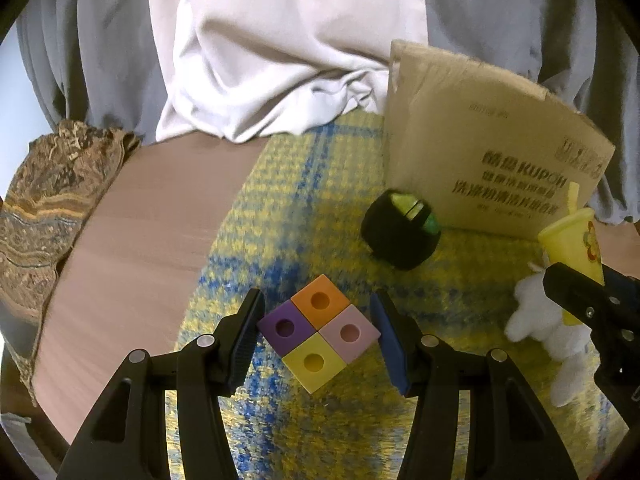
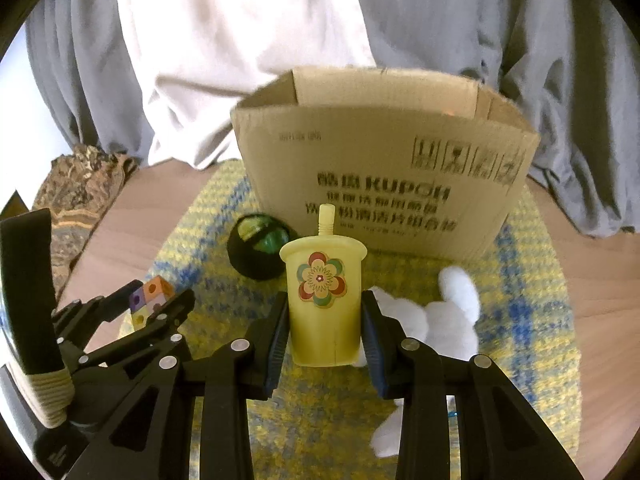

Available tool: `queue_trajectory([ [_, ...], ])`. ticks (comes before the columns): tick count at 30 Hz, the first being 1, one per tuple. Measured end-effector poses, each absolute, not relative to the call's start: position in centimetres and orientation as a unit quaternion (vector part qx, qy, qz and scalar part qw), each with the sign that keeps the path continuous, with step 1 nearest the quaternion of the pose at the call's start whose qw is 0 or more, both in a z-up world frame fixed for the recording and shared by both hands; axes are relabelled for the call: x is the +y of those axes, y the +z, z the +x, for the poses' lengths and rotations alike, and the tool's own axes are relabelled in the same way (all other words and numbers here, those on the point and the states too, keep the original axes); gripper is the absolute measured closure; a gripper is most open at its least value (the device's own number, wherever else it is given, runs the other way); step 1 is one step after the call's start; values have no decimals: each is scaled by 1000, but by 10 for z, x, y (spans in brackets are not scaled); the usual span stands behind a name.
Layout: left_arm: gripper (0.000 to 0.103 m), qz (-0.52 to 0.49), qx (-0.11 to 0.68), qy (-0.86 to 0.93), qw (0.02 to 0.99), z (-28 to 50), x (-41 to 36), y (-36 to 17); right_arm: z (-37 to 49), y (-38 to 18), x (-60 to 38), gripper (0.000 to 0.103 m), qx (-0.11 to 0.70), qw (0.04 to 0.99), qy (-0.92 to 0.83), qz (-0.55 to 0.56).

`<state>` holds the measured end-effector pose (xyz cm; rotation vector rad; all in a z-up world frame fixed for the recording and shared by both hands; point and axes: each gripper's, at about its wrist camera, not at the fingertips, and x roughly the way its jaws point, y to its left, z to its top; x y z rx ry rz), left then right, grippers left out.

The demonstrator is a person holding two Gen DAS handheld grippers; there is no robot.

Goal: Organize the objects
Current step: 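Lift the cup and block cube and carry both over the cardboard box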

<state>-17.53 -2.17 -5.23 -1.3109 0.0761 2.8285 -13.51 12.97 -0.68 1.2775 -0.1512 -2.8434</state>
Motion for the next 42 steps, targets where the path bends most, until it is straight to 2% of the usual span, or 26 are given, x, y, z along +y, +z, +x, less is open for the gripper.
queue_trajectory([
  [26, 49, -347, 30, 935, 66, -185, 30, 43, -127, 90, 181, 68, -65, -19, -944, 324],
  [42, 49, -328, 32, 940, 84, -220, 52, 77, -155, 118, 203, 68, -66, -27, -949, 308],
])
